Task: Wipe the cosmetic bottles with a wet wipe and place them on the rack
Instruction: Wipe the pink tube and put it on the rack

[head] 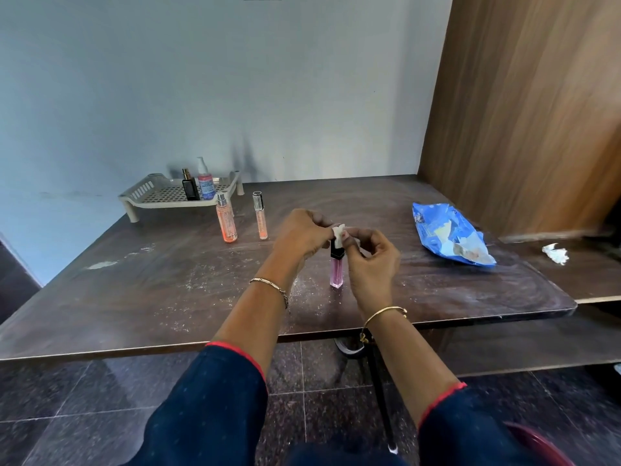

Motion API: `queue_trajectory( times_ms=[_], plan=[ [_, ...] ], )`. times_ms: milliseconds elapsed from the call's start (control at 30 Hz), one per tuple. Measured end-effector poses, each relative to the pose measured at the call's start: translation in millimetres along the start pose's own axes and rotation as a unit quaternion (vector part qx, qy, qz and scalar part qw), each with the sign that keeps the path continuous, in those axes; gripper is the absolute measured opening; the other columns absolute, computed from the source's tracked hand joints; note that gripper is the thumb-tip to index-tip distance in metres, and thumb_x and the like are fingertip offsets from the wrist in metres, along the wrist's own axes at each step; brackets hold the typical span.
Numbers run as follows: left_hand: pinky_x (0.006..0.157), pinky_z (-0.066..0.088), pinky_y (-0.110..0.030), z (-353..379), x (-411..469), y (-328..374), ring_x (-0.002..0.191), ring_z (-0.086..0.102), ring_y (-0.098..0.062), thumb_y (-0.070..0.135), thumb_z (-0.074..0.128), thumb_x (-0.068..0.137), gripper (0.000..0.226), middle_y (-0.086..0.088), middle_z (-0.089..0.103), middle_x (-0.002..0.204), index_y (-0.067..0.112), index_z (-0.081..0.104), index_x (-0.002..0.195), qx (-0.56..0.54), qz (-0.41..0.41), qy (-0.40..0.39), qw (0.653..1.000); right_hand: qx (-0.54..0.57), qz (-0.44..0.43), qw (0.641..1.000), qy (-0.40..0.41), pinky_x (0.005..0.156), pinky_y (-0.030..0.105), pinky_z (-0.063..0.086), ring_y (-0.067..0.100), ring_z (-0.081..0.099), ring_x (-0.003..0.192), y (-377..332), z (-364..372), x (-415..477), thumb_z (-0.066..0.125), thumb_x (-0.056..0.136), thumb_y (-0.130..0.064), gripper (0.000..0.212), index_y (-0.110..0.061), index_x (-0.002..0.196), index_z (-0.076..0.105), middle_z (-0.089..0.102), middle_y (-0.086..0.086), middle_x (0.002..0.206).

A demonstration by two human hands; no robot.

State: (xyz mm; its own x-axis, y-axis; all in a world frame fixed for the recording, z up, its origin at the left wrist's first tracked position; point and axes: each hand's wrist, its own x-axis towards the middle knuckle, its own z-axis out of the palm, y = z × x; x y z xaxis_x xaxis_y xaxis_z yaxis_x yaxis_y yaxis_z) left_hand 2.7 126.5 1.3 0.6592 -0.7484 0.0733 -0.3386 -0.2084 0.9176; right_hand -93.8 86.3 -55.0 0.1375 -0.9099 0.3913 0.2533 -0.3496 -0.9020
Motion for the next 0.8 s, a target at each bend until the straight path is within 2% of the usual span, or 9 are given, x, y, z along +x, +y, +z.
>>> queue_trajectory(
  times_ms=[67, 100, 200, 267, 333, 533, 667, 800],
  plan=[
    [0.053, 0.051, -0.011, -1.5, -1.2, 2.3, 0.066, 0.065, -0.019, 0.005, 0.072, 0.081, 0.028, -0.018, 0.066, 0.088, -0.012, 0.064, 0.102, -0.051, -0.018, -0.02, 0.998, -0.038, -0.016, 0.999, 0.004, 0.07, 0.025, 0.052, 0.009, 0.064, 0.073, 5.4, 1.9, -1.6, 0.073, 0.076, -0.006, 0.027, -0.03, 0.069, 0.065, 0.068, -0.01, 0.072],
    [0.049, 0.05, -0.009, -3.0, -2.0, 3.2, 0.058, 0.065, -0.015, 0.001, 0.07, 0.081, 0.026, -0.018, 0.065, 0.084, -0.014, 0.062, 0.101, -0.067, -0.02, -0.032, 0.997, -0.048, -0.015, 0.999, 0.004, 0.069, 0.024, 0.051, 0.008, 0.063, 0.071, 9.2, 2.0, -2.0, 0.073, 0.075, -0.004, 0.029, -0.031, 0.067, 0.065, 0.067, -0.01, 0.072],
    [0.052, 0.053, -0.012, -8.7, -1.4, 5.0, 0.041, 0.06, -0.002, -0.003, 0.066, 0.082, 0.007, -0.011, 0.062, 0.072, -0.007, 0.063, 0.088, -0.069, -0.014, -0.06, 0.996, -0.053, 0.049, 0.997, -0.006, 0.068, 0.026, 0.052, 0.009, 0.063, 0.069, 23.7, -1.3, -7.5, 0.075, 0.074, -0.003, 0.029, -0.028, 0.064, 0.065, 0.068, -0.005, 0.071],
    [0.055, 0.054, -0.015, -11.0, -0.1, 5.1, 0.042, 0.061, -0.002, -0.003, 0.066, 0.083, 0.008, -0.01, 0.063, 0.072, -0.008, 0.064, 0.089, -0.063, -0.01, -0.073, 0.995, -0.05, 0.086, 0.995, -0.017, 0.067, 0.029, 0.053, 0.014, 0.063, 0.069, 29.8, -5.3, -11.2, 0.076, 0.074, -0.003, 0.026, -0.024, 0.063, 0.066, 0.069, -0.001, 0.071],
    [0.055, 0.055, -0.014, -11.3, 0.6, 5.2, 0.044, 0.061, -0.002, -0.003, 0.066, 0.083, 0.019, -0.009, 0.063, 0.071, -0.015, 0.064, 0.097, -0.052, -0.004, -0.081, 0.995, -0.043, 0.093, 0.994, -0.029, 0.065, 0.025, 0.05, 0.01, 0.062, 0.065, 27.4, -7.9, -8.0, 0.075, 0.074, -0.001, 0.027, -0.024, 0.063, 0.066, 0.068, -0.003, 0.068],
    [0.061, 0.054, -0.012, -12.0, 2.6, 3.6, 0.048, 0.062, -0.003, 0.001, 0.067, 0.083, 0.021, -0.008, 0.065, 0.073, -0.011, 0.066, 0.1, -0.031, 0.013, -0.101, 0.994, -0.026, 0.027, 0.999, -0.039, 0.064, 0.013, 0.048, 0.002, 0.063, 0.067, 13.4, -8.2, -1.1, 0.075, 0.074, -0.001, 0.027, -0.026, 0.067, 0.068, 0.069, -0.008, 0.07],
    [0.06, 0.049, -0.004, -16.4, 3.0, -0.1, 0.059, 0.065, -0.006, 0.007, 0.069, 0.083, 0.022, -0.007, 0.068, 0.076, -0.008, 0.068, 0.098, -0.022, 0.029, -0.117, 0.992, -0.044, 0.051, 0.996, -0.05, 0.062, 0.008, 0.046, 0.006, 0.061, 0.065, 20.1, -14.2, -9.7, 0.076, 0.072, 0.001, 0.025, -0.021, 0.065, 0.067, 0.067, -0.004, 0.068],
    [0.061, 0.046, -0.004, -16.6, 1.7, 0.9, 0.061, 0.066, 0.001, 0.007, 0.067, 0.083, 0.02, 0.002, 0.07, 0.072, -0.006, 0.069, 0.099, -0.018, 0.072, -0.149, 0.986, -0.049, 0.047, 0.997, -0.042, 0.063, 0.008, 0.048, 0.002, 0.063, 0.064, 14.8, -17.0, -6.6, 0.076, 0.072, 0.001, 0.028, -0.025, 0.064, 0.066, 0.069, -0.006, 0.068]
  ],
)
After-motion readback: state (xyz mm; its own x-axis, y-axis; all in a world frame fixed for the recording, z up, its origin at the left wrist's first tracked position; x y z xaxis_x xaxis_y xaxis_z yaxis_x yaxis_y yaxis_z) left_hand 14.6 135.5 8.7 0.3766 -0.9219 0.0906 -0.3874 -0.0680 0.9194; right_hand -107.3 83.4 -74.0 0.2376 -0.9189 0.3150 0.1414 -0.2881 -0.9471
